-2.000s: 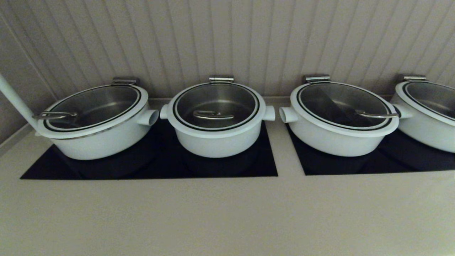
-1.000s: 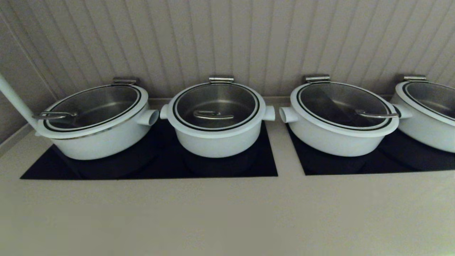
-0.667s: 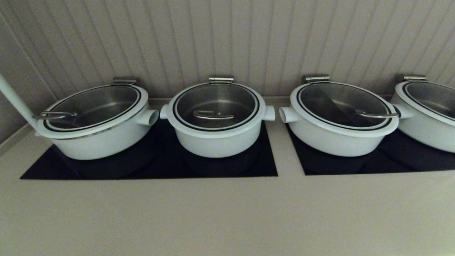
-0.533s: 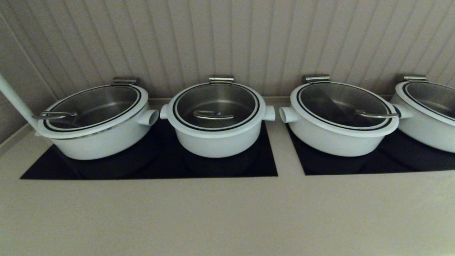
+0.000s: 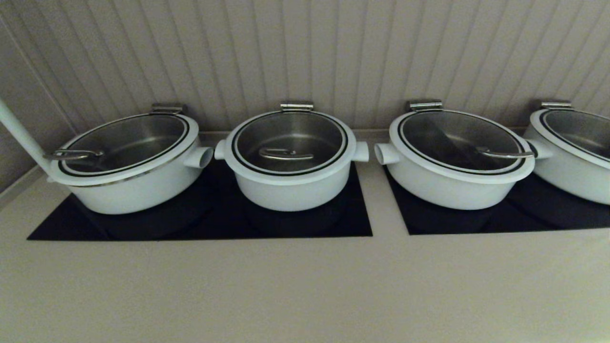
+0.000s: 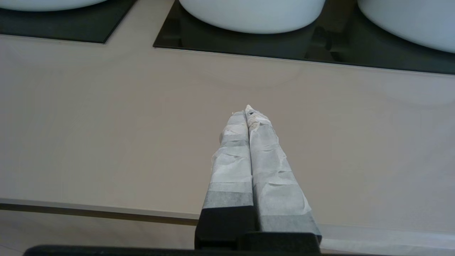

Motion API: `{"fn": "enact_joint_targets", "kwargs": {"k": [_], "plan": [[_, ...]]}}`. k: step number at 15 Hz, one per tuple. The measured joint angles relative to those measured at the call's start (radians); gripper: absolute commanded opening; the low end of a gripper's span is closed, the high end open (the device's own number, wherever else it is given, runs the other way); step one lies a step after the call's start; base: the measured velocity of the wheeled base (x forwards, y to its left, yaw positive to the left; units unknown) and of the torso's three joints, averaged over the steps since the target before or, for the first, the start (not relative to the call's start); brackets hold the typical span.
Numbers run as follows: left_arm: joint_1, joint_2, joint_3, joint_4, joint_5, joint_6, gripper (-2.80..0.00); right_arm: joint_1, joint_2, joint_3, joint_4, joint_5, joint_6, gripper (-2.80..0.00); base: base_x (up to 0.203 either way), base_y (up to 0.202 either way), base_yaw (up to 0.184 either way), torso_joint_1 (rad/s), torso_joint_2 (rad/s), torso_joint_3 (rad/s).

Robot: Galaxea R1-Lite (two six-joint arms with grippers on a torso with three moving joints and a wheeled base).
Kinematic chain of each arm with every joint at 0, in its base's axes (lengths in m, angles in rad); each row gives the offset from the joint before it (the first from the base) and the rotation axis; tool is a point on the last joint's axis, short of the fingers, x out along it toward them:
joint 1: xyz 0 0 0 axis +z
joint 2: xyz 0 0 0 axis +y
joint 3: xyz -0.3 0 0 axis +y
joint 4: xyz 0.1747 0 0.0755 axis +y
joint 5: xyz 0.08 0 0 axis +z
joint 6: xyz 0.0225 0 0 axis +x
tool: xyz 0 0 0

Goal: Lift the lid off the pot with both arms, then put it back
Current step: Open the food pot lid a small opening with the left arm

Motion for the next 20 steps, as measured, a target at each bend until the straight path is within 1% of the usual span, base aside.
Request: {"fn": "enact_joint_targets", "kwargs": {"k": [3, 4, 6, 8, 10, 15, 17, 20], "plan": [[-0.001, 0.120, -0.084, -0.003, -0.003, 0.000, -2.80, 0.000, 0.000, 0.000, 0.000, 0.001, -0.001, -2.80, 0.000, 0.000, 0.000, 0.000, 0.00, 0.000], [-0.003, 0.163, -0.113, -0.003, -0.015, -0.001, -2.80, 0.000, 0.000, 0.000, 0.000, 0.001, -0.001, -2.80, 0.000, 0.000, 0.000, 0.000, 0.00, 0.000], [-0.009, 0.238, -0.162, -0.004, -0.087, 0.001, -2.80, 0.000, 0.000, 0.000, 0.000, 0.001, -0.002, -2.80, 0.000, 0.000, 0.000, 0.000, 0.00, 0.000], [-0.011, 0.306, -0.188, -0.004, -0.153, 0.023, -2.80, 0.000, 0.000, 0.000, 0.000, 0.001, -0.002, -2.80, 0.000, 0.000, 0.000, 0.000, 0.00, 0.000], [-0.011, 0.369, -0.209, -0.005, -0.185, 0.039, -2.80, 0.000, 0.000, 0.000, -0.001, 0.001, -0.002, -2.80, 0.000, 0.000, 0.000, 0.000, 0.00, 0.000], [-0.023, 0.532, -0.268, -0.005, -0.245, 0.041, -2.80, 0.000, 0.000, 0.000, 0.000, 0.001, -0.004, -2.80, 0.000, 0.000, 0.000, 0.000, 0.00, 0.000], [-0.060, 0.597, -0.295, -0.006, -0.254, 0.041, -2.80, 0.000, 0.000, 0.000, 0.000, 0.002, -0.005, -2.80, 0.000, 0.000, 0.000, 0.000, 0.00, 0.000], [-0.171, 0.683, -0.338, -0.007, -0.256, 0.039, -2.80, 0.000, 0.000, 0.000, 0.000, 0.002, -0.006, -2.80, 0.000, 0.000, 0.000, 0.000, 0.00, 0.000]]}}
